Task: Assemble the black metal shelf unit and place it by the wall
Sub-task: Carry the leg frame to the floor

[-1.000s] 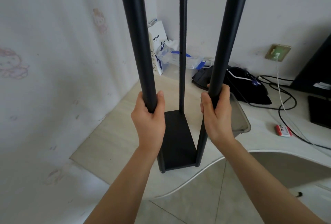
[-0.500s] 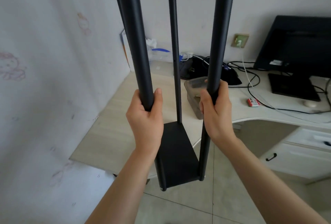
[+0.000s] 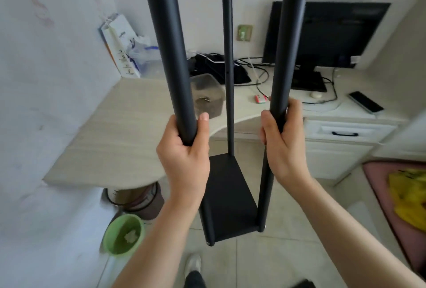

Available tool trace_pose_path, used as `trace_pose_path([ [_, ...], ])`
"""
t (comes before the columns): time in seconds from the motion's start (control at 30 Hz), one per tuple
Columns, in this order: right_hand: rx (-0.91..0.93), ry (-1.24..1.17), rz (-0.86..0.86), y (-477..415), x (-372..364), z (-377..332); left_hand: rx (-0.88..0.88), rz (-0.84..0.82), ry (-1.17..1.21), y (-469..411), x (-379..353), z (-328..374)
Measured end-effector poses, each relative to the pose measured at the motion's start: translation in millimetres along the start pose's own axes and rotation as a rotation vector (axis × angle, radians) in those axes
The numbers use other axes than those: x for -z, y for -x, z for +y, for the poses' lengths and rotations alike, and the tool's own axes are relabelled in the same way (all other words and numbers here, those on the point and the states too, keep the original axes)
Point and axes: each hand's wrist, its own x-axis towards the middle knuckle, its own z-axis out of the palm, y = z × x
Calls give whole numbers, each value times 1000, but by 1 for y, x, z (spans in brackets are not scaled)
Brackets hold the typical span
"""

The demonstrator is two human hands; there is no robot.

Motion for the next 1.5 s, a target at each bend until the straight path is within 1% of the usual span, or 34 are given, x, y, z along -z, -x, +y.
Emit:
trace_pose_path([
  [0.1,-25,53,27,26,49,0,31,-42,38,44,-22,13],
  [0.27,-100,113,85,66,120,11,110,-176,34,103,-55,17],
  [0.43,-205,175,203,97,176,22,170,-402,51,148,-86,9],
  [0.6,-278,165,328,127,221,19,231,-643,74,192,-109,-5],
  [0.73,-361,188,482,155,246,19,235,-783,95,226,-119,-10],
  [0.8,-413,220,554,176,258,22,262,-894,87,244,-123,-14],
  [0.97,-509,283,690,243,279,28,345,-1154,66,283,-134,-10],
  [1.1,-552,304,744,306,282,28,326,-1310,126,314,-153,15],
  [1.27,-632,284,810,395,293,25,409,-1519,92,376,-146,36],
  [1.33,-690,281,822,432,306,24,422,-1585,76,405,-136,45],
  [1.5,-805,283,830,519,345,21,417,-1689,28,483,-119,71],
])
